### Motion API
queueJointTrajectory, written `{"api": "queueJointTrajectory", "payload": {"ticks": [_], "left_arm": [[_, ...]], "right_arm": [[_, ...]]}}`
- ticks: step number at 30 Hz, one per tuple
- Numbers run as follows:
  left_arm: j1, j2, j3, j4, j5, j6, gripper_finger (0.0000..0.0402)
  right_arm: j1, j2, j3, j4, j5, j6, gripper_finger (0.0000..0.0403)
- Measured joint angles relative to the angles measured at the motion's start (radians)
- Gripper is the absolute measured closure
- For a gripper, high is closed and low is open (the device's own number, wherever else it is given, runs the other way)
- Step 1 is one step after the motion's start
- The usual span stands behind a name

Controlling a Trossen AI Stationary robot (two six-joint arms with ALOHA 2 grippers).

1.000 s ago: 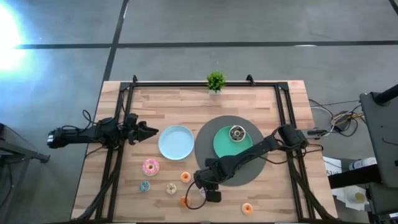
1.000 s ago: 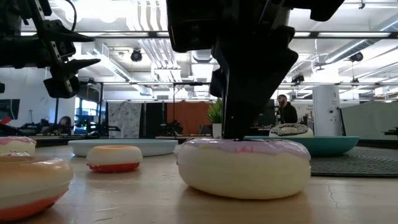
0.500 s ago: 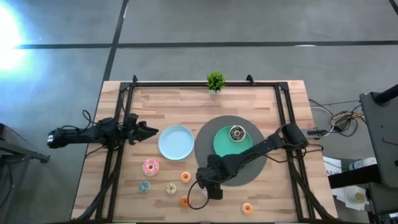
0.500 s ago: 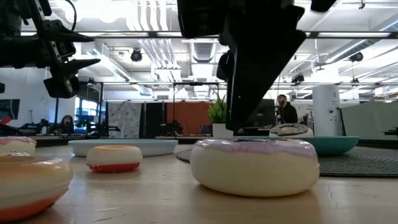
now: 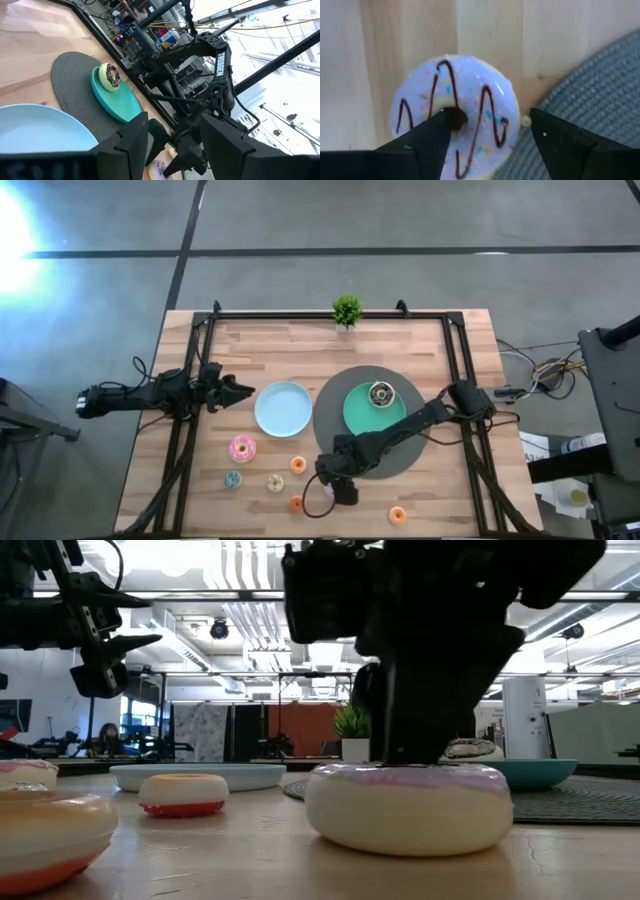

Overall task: Pick & Place donuts
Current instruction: Put the big white donut on the green plate

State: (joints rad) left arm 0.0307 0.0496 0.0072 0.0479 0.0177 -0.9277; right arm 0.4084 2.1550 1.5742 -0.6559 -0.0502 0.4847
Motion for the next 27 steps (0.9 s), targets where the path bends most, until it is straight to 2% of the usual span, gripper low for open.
{"api": "queueJointTrajectory", "payload": {"ticks": [6,13,15,19,23,27], "left_arm": [[0.000,0.000,0.000,-0.004,0.000,0.000,0.0248],[0.000,0.000,0.000,-0.004,0.000,0.000,0.0248],[0.000,0.000,0.000,-0.003,0.000,0.000,0.0248],[0.000,0.000,0.000,-0.003,0.000,0.000,0.0248],[0.000,0.000,0.000,-0.003,-0.001,0.000,0.0248],[0.000,0.000,0.000,-0.004,0.000,0.000,0.0248]], "right_arm": [[-0.001,0.005,-0.004,0.006,0.003,0.002,0.0216],[-0.004,-0.045,-0.004,-0.071,0.032,0.002,0.0350],[-0.003,-0.090,-0.004,-0.125,0.087,-0.013,0.0378],[-0.014,-0.219,-0.035,-0.295,0.226,0.024,0.0377],[-0.069,-0.383,-0.215,-0.389,0.215,0.207,0.0356],[-0.117,-0.572,-0.429,-0.346,0.210,0.432,0.0350]]}}
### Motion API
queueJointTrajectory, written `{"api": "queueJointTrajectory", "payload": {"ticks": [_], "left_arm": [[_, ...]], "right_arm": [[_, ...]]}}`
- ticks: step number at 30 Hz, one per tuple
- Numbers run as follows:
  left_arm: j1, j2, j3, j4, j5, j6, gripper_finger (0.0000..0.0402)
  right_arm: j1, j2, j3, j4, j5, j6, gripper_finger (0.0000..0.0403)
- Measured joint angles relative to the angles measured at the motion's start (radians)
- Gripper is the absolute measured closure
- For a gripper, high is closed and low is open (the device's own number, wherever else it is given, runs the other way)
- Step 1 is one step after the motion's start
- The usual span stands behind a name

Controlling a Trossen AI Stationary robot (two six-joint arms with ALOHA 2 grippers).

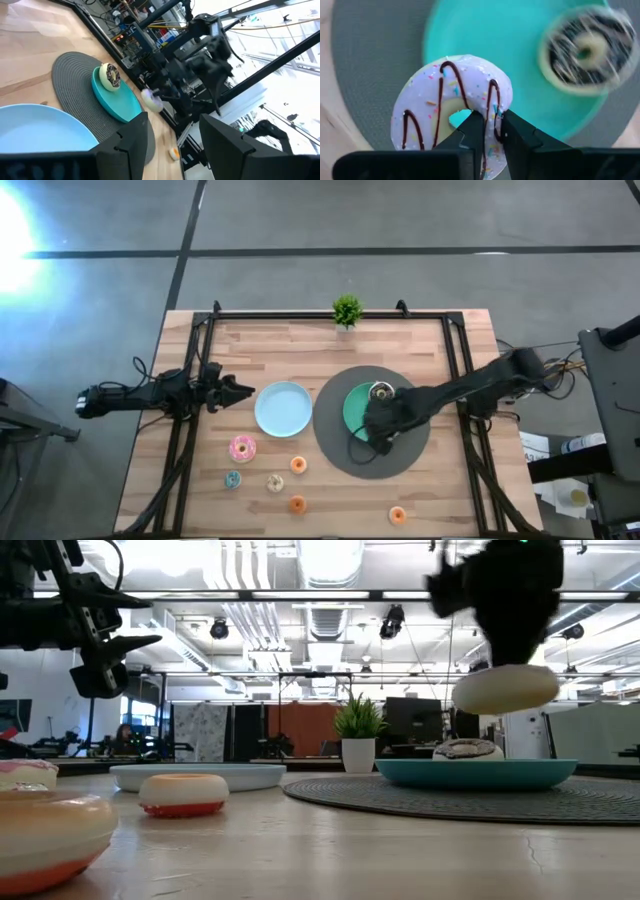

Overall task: Pick & Place donuts
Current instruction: Put the big white donut on the green plate, then put the small yellow donut on the blue plate

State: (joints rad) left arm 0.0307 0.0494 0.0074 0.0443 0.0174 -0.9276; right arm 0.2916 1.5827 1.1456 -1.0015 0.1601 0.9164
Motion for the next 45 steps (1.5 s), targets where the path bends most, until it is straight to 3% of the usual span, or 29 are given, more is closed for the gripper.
{"api": "queueJointTrajectory", "payload": {"ticks": [6,13,16,22,26,31,35,38,42,45], "left_arm": [[0.000,0.000,0.000,0.000,0.000,0.000,0.0248],[0.000,0.000,0.000,0.000,0.000,0.000,0.0248],[0.000,0.000,0.000,0.000,0.000,0.000,0.0248],[0.000,0.000,0.000,0.000,0.000,0.000,0.0248],[0.000,0.000,0.000,0.000,0.000,0.000,0.0248],[0.000,0.000,0.000,0.000,0.000,0.000,0.0248],[0.000,0.000,0.000,0.000,0.000,0.000,0.0248],[0.000,0.000,0.000,0.000,0.000,0.000,0.0248],[0.000,0.000,0.000,0.000,0.000,0.000,0.0248],[0.000,0.000,0.000,0.000,0.000,0.000,0.0248]], "right_arm": [[-0.066,-0.099,-0.199,0.074,-0.052,0.134,0.0349],[-0.117,-0.074,-0.253,0.171,-0.075,0.122,0.0344],[-0.119,-0.074,-0.254,0.169,-0.057,0.110,0.0318],[-0.121,-0.074,-0.254,0.169,-0.054,0.119,0.0228],[-0.112,-0.075,-0.223,0.170,-0.019,0.095,0.0181],[-0.111,-0.067,-0.184,0.104,-0.025,-0.028,0.0152],[-0.094,-0.078,-0.143,0.076,0.000,-0.072,0.0147],[-0.067,-0.084,-0.082,0.152,0.025,-0.153,0.0150],[-0.033,-0.037,-0.003,0.241,-0.028,-0.333,0.0154],[0.000,0.035,0.065,0.186,-0.069,-0.391,0.0157]]}}
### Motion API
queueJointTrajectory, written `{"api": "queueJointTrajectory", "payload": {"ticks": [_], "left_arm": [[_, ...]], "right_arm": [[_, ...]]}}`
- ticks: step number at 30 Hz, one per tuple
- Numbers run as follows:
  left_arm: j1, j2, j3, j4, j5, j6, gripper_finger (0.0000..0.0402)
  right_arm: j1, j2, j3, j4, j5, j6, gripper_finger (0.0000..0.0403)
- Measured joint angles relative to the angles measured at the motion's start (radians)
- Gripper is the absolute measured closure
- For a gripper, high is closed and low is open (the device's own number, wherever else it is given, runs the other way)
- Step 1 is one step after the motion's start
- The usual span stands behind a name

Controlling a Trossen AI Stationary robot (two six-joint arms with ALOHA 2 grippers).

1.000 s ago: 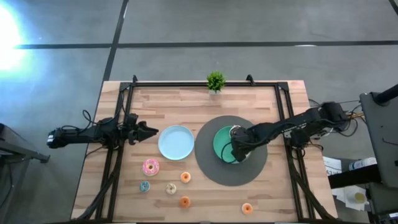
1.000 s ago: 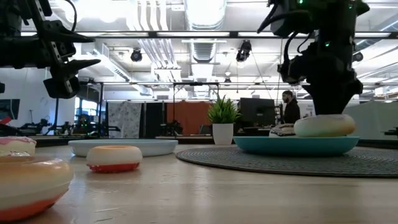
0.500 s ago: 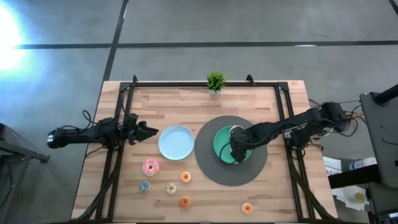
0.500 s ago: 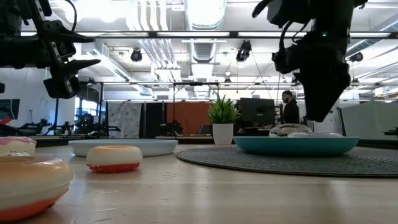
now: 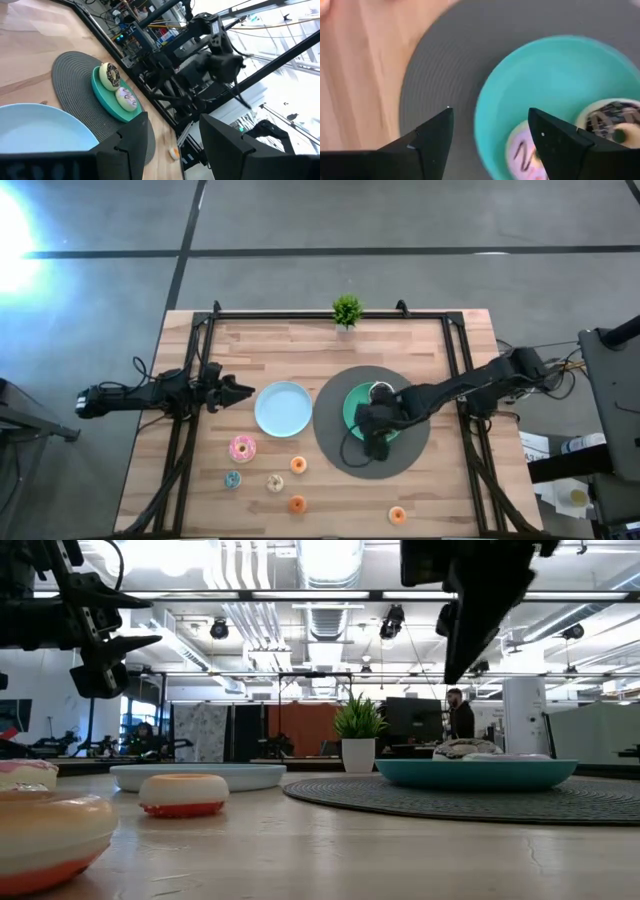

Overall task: Pick & Place donuts
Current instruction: Put the small yellow donut on the blue plate

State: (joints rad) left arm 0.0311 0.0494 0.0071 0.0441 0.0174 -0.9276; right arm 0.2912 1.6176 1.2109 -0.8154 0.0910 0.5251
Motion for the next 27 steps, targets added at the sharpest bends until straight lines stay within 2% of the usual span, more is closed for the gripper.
{"api": "queueJointTrajectory", "payload": {"ticks": [7,12,18,22,27], "left_arm": [[0.000,0.000,0.000,0.001,0.000,-0.014,0.0248],[0.000,0.000,0.000,0.000,-0.001,-0.022,0.0248],[0.000,0.000,0.000,0.000,-0.002,-0.022,0.0248],[0.000,0.000,0.000,0.000,-0.003,-0.023,0.0248],[0.000,0.000,0.000,0.000,-0.004,-0.023,0.0248]], "right_arm": [[0.112,0.137,0.123,-0.102,-0.015,0.016,0.0165],[0.190,0.159,0.118,-0.113,-0.070,0.191,0.0170],[0.350,0.149,0.111,-0.116,-0.097,0.394,0.0172],[0.439,0.163,0.111,-0.090,-0.120,0.445,0.0173],[0.478,0.208,0.111,-0.003,-0.158,0.453,0.0174]]}}
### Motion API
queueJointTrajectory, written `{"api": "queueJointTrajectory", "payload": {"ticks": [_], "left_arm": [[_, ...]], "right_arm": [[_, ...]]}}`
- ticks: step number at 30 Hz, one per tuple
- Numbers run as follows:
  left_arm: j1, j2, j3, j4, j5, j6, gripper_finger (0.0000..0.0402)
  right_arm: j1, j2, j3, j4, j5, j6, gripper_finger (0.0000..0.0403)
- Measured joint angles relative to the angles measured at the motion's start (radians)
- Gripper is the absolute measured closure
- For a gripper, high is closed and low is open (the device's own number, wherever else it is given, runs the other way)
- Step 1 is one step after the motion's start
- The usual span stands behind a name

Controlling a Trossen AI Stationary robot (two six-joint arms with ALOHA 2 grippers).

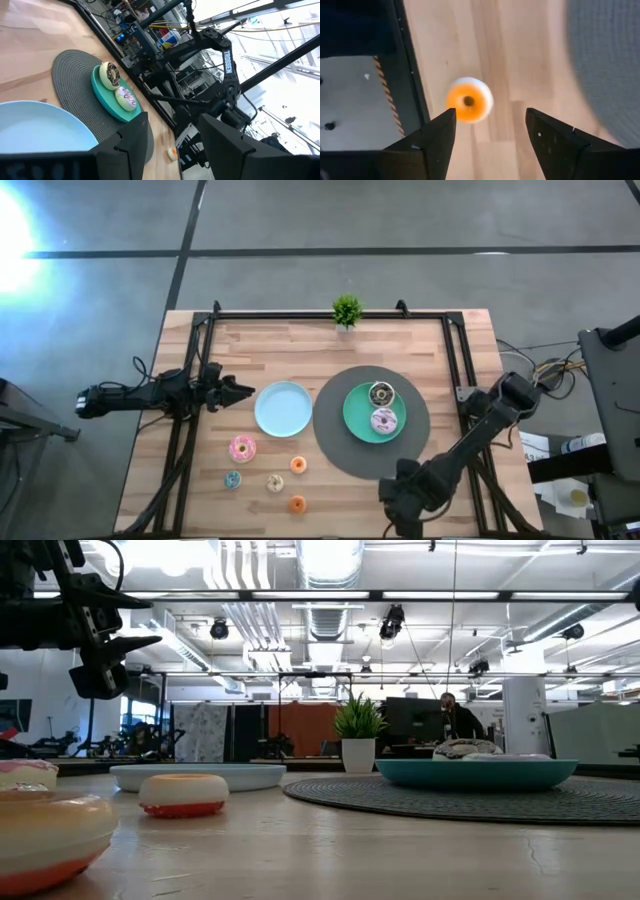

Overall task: Pick & Place donuts
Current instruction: Put the small yellow donut on the blue plate

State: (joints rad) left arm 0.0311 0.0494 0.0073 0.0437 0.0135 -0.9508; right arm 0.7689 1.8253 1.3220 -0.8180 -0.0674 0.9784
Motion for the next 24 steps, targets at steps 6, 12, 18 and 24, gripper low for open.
{"api": "queueJointTrajectory", "payload": {"ticks": [6,12,18,24], "left_arm": [[0.000,0.000,0.000,0.000,0.000,0.000,0.0248],[0.000,0.000,0.000,0.001,-0.001,-0.002,0.0248],[0.000,0.000,0.000,0.000,0.000,-0.013,0.0248],[0.000,0.000,0.000,0.000,-0.001,-0.015,0.0248]], "right_arm": [[0.006,0.083,0.000,0.027,-0.060,0.016,0.0175],[0.013,0.123,0.006,0.051,-0.065,0.009,0.0188],[0.019,0.153,0.006,0.071,-0.069,0.009,0.0221],[0.006,0.172,0.006,0.096,-0.110,0.022,0.0277]]}}
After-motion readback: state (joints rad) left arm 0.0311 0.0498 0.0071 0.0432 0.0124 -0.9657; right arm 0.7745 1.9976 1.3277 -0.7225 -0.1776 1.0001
